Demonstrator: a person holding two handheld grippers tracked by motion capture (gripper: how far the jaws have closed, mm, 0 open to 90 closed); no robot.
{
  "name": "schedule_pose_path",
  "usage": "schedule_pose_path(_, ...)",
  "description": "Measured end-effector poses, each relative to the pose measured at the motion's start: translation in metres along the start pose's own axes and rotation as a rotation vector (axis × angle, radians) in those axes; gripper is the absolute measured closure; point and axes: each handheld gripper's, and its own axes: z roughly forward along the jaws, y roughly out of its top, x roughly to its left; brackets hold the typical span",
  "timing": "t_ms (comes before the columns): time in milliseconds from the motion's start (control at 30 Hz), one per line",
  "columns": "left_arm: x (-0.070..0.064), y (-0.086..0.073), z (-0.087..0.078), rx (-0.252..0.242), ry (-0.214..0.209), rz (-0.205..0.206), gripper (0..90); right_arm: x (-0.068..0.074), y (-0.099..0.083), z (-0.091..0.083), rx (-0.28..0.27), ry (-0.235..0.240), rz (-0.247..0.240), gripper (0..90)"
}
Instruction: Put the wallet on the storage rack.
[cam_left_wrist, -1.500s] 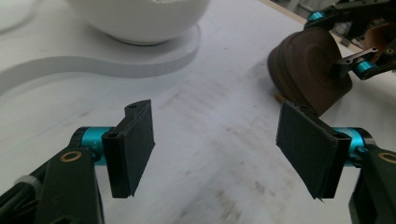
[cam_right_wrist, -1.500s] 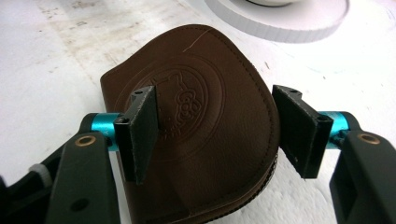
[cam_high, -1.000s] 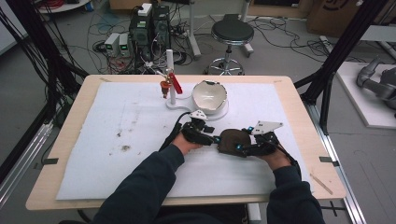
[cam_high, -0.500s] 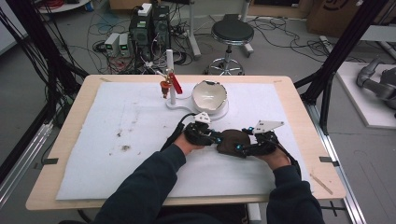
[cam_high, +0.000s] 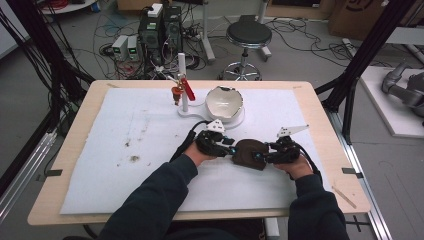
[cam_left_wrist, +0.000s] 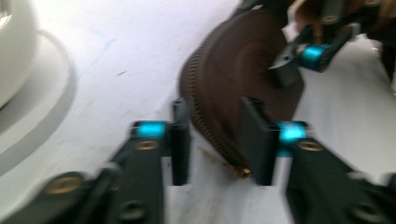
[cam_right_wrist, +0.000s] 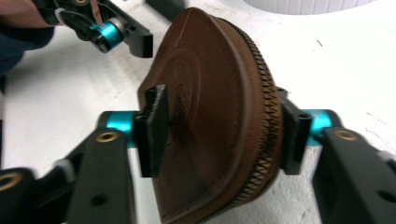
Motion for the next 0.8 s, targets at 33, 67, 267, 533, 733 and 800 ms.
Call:
schedule_pose_path(33,0.002,-0.001,-0.005,-0.010,0.020,-0.012,51.8,-0.001,0.000,-0.002,-0.008,0.011,0.005,50.7)
schedule_pose_path(67,0.004,-0.003,-0.010,-0.031,0.034,-0.030,51.9,-0.001,-0.001,-0.004,-0.013,0.023,0.009,54.0)
schedule_pose_path(267,0.015,-0.020,-0.053,-0.124,0.119,-0.106,46.2,0.004,0.002,-0.018,-0.086,-0.030,-0.042,65.8)
schedule_pose_path(533,0.026,-0.058,-0.124,-0.216,0.275,-0.180,24.1,0.011,0.006,-0.030,-0.160,-0.145,-0.102,66.3)
schedule_pose_path(733,0.037,-0.085,-0.166,-0.252,0.360,-0.247,22.3,0.020,0.018,-0.038,-0.198,-0.188,-0.154,66.2)
schedule_pose_path(800,0.039,-0.090,-0.176,-0.269,0.366,-0.254,22.3,0.025,0.024,-0.037,-0.208,-0.200,-0.177,66.3)
